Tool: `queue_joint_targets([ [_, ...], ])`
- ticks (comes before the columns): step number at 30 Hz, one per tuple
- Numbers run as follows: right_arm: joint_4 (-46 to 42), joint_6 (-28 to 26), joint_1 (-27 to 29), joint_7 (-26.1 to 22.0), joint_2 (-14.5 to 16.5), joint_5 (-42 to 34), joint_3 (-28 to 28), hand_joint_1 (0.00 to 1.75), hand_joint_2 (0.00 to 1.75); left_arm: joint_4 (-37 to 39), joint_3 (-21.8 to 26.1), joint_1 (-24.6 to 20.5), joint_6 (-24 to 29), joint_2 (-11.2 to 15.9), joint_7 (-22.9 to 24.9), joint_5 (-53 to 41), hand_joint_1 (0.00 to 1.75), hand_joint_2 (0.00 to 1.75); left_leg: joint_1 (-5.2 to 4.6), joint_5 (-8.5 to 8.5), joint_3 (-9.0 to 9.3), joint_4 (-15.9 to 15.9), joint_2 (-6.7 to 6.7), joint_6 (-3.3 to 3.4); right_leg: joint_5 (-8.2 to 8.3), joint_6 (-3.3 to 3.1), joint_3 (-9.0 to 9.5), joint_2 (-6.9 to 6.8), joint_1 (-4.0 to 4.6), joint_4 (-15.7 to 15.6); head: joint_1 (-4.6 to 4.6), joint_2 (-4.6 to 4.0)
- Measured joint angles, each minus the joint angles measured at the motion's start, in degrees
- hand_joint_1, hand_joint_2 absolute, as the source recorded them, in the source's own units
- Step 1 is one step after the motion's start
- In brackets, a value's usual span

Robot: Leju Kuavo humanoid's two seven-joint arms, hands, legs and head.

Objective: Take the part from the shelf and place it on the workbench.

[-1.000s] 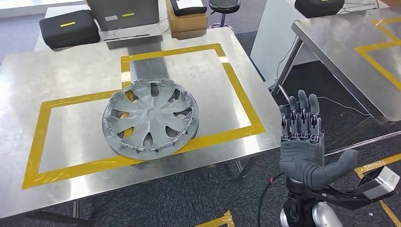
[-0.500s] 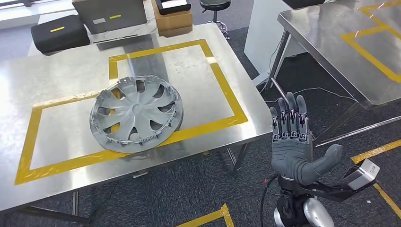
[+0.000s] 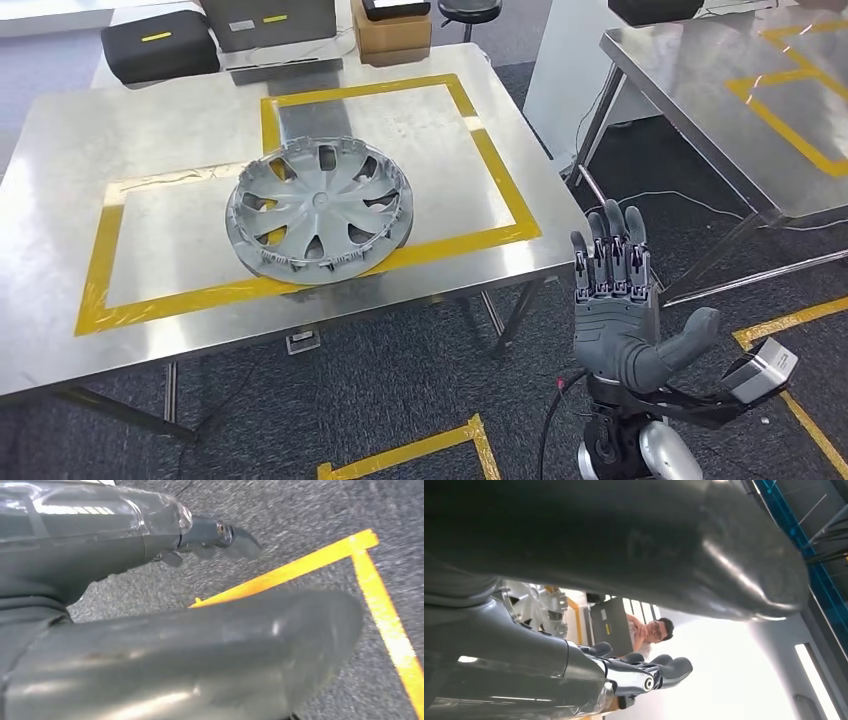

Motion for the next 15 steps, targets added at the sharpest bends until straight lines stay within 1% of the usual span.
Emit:
queue_joint_targets([
  [1, 0.1, 0.0, 0.0, 0.0, 0.0, 0.1, 0.0, 0.00, 0.00, 0.0, 0.0, 0.0, 0.0, 0.0, 0.0, 0.0, 0.00, 0.00, -0.19, 0.55, -0.73, 0.1, 0.02, 0.08, -0.94, 0.02, -0.12, 0.01, 0.00, 2.5, 0.25, 0.00],
  [2, 0.2, -0.1, 0.0, 0.1, 0.1, 0.2, 0.0, 0.00, 0.00, 0.0, 0.0, 0.0, 0.0, 0.0, 0.0, 0.0, 0.00, 0.00, -0.38, 1.07, -1.49, 0.2, 0.04, 0.13, -0.64, -0.07, 0.54, 0.01, 0.01, 3.4, 0.44, 0.00],
  [3, 0.2, -0.1, 0.0, 0.1, 0.1, 0.3, 0.0, 0.00, 0.00, 0.0, 0.0, 0.0, 0.0, 0.0, 0.0, 0.0, 0.00, 0.00, -0.56, 1.55, -2.21, 0.3, 0.04, 0.14, 0.61, -0.28, 2.10, 0.01, 0.04, 2.1, 0.56, 0.00],
  [4, 0.3, -0.1, -0.1, 0.1, 0.1, 0.3, 0.0, 0.00, 0.00, 0.0, 0.0, 0.0, 0.0, 0.0, 0.0, 0.0, 0.00, 0.00, -0.71, 2.01, -2.86, 0.5, 0.04, 0.11, 2.23, -0.61, 4.57, 0.02, 0.13, -1.1, 0.64, 0.00],
  [5, 0.3, -0.1, -0.2, 0.2, 0.1, 0.4, 0.0, 0.00, 0.00, 0.0, 0.0, 0.0, 0.0, 0.0, 0.0, 0.0, 0.00, 0.00, -0.85, 2.43, -3.37, 0.6, 0.05, 0.02, 3.29, -1.08, 7.49, 0.03, 0.32, -5.4, 0.71, 0.00],
  [6, 0.3, -0.1, -0.4, 0.2, 0.2, 0.4, 0.0, 0.00, 0.00, 0.0, 0.0, 0.0, 0.0, 0.0, 0.0, 0.0, 0.00, 0.00, -0.97, 2.85, -3.78, 0.6, 0.09, -0.14, 3.80, -1.51, 10.13, 0.04, 0.52, -9.7, 0.70, 0.00],
  [7, 0.3, -0.1, -0.6, 0.2, 0.2, 0.4, 0.0, 0.00, 0.00, 0.0, 0.0, 0.0, 0.0, 0.0, -0.1, 0.0, 0.00, 0.00, -0.99, 3.31, -4.05, 0.6, 0.16, -0.39, 3.95, -1.87, 11.93, 0.06, 0.77, -12.8, 0.63, 0.00],
  [8, 0.3, -0.1, -0.7, 0.2, 0.2, 0.4, 0.0, 0.00, 0.00, 0.0, 0.0, 0.0, 0.0, 0.0, -0.1, 0.0, 0.00, 0.00, -0.93, 3.75, -4.24, 0.6, 0.24, -0.68, 3.83, -2.16, 12.76, 0.08, 1.00, -14.5, 0.61, 0.00],
  [9, 0.3, -0.1, -0.8, 0.2, 0.2, 0.4, 0.0, 0.00, 0.00, 0.0, 0.0, 0.0, 0.0, 0.0, -0.1, 0.0, 0.00, 0.00, -0.83, 4.21, -4.36, 0.5, 0.32, -1.01, 4.11, -2.37, 12.82, 0.09, 1.16, -15.0, 0.58, 0.00],
  [10, 0.3, -0.1, -0.8, 0.2, 0.2, 0.4, 0.0, 0.00, 0.00, 0.0, 0.0, 0.0, 0.0, 0.0, -0.1, 0.0, 0.00, 0.00, -0.70, 4.46, -4.50, 0.6, 0.35, -1.32, 4.69, -2.63, 12.53, 0.01, 1.13, -15.2, 0.60, 0.00],
  [11, 0.3, -0.1, -0.9, 0.2, 0.3, 0.4, 0.1, 0.00, 0.00, 0.0, 0.0, 0.0, 0.0, 0.0, -0.1, 0.0, 0.00, 0.00, -0.63, 3.81, -4.82, 1.0, 0.32, -1.65, 5.32, -2.94, 12.13, -0.11, 1.04, -15.4, 0.61, 0.00],
  [12, 0.3, -0.1, -0.9, 0.2, 0.3, 0.4, 0.1, 0.00, 0.00, 0.0, 0.0, 0.1, 0.0, 0.1, -0.1, 0.0, 0.00, 0.00, -0.56, 2.12, -5.38, 2.2, 0.28, -1.97, 6.06, -3.24, 11.57, -0.24, 0.90, -15.6, 0.41, 0.00],
  [13, 0.3, -0.1, -1.0, 0.2, 0.4, 0.4, 0.1, 0.00, 0.00, 0.0, 0.0, 0.1, 0.1, 0.1, -0.1, 0.0, 0.00, 0.00, -0.42, -0.61, -6.16, 4.5, 0.22, -2.28, 6.81, -3.48, 10.83, -0.37, 0.73, -15.8, 0.13, 0.00],
  [14, 0.3, -0.1, -1.0, 0.2, 0.4, 0.4, 0.1, 0.00, 0.00, 0.0, 0.0, 0.1, 0.1, 0.1, -0.1, 0.0, 0.00, 0.00, -0.23, -3.82, -7.01, 7.7, 0.18, -2.61, 7.45, -3.61, 9.97, -0.44, 0.74, -15.7, -0.19, 0.00],
  [15, 0.4, -0.1, -0.9, 0.2, 0.5, 0.4, 0.1, 0.00, 0.00, 0.0, 0.0, 0.1, 0.1, 0.1, -0.1, 0.0, 0.00, 0.00, 0.01, -6.41, -7.72, 11.2, 0.16, -2.90, 8.09, -3.63, 9.05, -0.49, 0.73, -15.6, -0.48, 0.00],
])
